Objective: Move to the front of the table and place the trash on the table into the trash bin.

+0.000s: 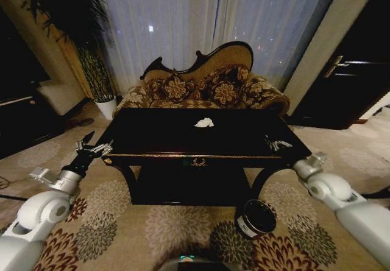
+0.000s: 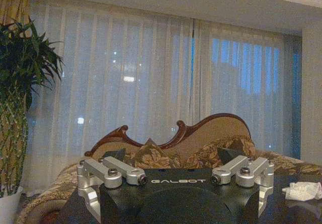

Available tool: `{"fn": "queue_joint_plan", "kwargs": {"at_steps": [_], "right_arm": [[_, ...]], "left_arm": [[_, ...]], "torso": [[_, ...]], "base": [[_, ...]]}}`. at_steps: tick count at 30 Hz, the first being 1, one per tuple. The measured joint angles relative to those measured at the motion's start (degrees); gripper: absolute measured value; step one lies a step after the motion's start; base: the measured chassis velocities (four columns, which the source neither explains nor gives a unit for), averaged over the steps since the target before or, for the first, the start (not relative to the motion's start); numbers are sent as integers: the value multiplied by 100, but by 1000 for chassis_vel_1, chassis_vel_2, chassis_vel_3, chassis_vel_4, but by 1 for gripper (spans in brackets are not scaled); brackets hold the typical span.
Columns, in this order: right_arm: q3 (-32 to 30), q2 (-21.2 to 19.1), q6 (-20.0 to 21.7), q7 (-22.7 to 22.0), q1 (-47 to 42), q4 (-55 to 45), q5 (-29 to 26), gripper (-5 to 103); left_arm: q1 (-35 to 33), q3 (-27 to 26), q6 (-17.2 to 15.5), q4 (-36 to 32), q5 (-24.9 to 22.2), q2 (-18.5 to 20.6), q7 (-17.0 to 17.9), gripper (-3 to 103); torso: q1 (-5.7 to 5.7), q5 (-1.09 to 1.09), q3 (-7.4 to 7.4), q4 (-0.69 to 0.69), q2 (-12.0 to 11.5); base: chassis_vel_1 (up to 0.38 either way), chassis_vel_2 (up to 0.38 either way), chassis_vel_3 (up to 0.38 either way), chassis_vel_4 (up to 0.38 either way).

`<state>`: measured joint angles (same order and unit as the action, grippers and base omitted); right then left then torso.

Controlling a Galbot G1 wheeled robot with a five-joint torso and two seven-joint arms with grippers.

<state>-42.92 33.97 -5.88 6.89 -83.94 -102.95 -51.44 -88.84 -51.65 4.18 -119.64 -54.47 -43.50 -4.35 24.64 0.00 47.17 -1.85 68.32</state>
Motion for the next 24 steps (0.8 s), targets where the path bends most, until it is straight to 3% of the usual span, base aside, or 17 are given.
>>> {"fn": "queue_joint_plan", "kwargs": {"at_steps": [5,13,22,24], "right_arm": [[-681,488,-213,190,-672,40,107,1],[-1061,1157,-493,398,-1323,270,408,1],[-527,1599,-822,470,-1159,1209,1050,1],[-74,1641,-950,504,-867,1696,1279,1]], "left_arm": [[0,0,0,0,0,0,1,100],[0,0,0,0,0,0,0,100],[0,0,0,0,0,0,1,100],[0,0,0,1,0,0,1,100]], "torso": [[0,1,0,0,0],[0,-1,-1,-1,0],[0,-1,0,-1,0],[0,0,0,-1,0]], "base": [[0,0,0,0],[0,0,0,0],[0,0,0,0],[0,0,0,0]]}}
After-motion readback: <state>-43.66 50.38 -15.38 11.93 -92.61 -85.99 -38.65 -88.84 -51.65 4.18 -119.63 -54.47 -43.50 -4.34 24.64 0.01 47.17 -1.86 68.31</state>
